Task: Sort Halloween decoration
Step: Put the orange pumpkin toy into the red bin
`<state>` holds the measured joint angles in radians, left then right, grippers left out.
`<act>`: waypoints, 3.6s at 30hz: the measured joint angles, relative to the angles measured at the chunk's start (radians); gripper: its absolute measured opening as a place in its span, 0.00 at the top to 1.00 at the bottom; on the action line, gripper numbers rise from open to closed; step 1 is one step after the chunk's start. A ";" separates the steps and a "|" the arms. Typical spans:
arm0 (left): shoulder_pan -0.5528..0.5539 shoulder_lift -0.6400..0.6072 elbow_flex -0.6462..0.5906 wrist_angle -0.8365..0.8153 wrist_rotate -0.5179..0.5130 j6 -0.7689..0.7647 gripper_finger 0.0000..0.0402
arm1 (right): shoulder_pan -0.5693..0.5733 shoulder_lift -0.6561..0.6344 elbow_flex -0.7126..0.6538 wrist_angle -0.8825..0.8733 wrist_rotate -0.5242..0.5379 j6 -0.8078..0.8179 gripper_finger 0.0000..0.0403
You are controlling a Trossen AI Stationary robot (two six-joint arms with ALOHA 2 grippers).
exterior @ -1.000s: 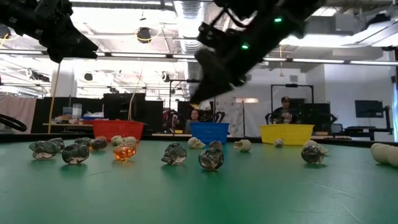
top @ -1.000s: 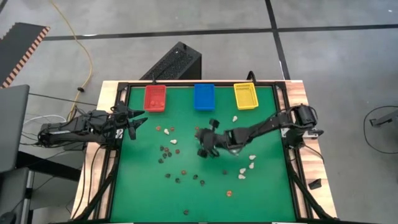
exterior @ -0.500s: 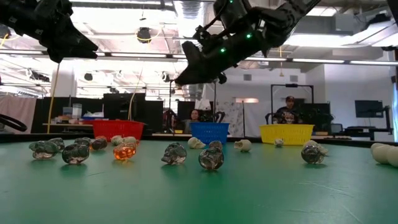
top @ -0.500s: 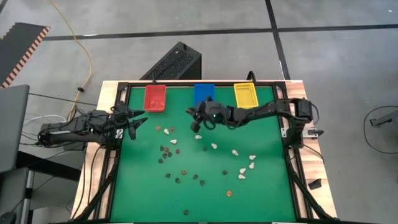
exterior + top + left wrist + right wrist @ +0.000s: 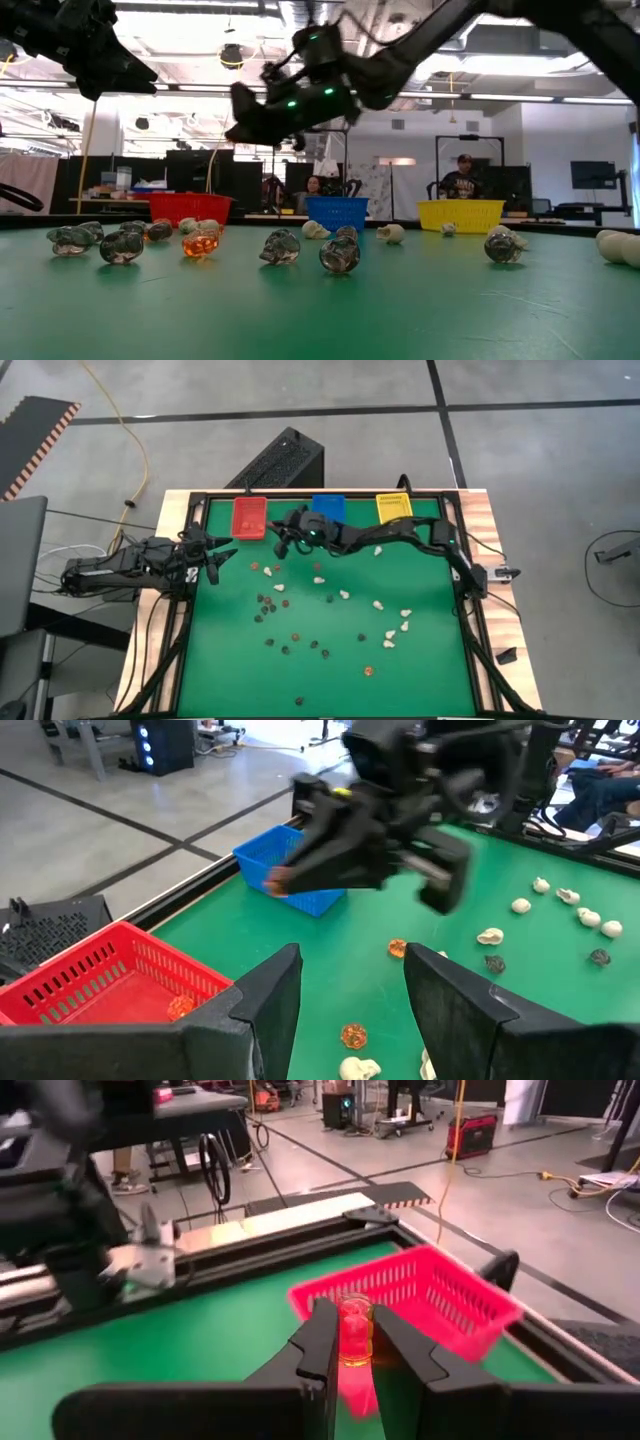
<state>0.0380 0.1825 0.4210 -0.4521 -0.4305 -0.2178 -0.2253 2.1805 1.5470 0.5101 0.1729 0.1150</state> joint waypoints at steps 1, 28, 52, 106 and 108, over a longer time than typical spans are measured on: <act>0.000 0.000 0.000 0.000 0.000 -0.001 0.58 | -0.009 0.031 0.053 -0.024 -0.017 0.000 0.82; 0.000 0.000 0.000 -0.001 0.000 -0.002 0.58 | -0.074 0.455 0.732 -0.439 -0.092 0.053 0.58; 0.000 0.000 0.000 -0.001 0.001 -0.002 0.58 | -0.013 -0.385 0.646 -1.543 -0.014 -0.290 0.55; 0.000 0.000 0.000 0.001 0.000 -0.004 0.58 | 0.859 -0.725 -1.044 -0.026 0.564 0.345 0.57; 0.000 0.000 0.000 0.001 0.000 -0.004 0.58 | 0.826 -0.698 -1.044 0.000 0.575 0.328 0.57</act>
<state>0.0381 0.1825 0.4210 -0.4515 -0.4301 -0.2214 0.6010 1.4822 0.5034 0.5098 0.7476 0.4433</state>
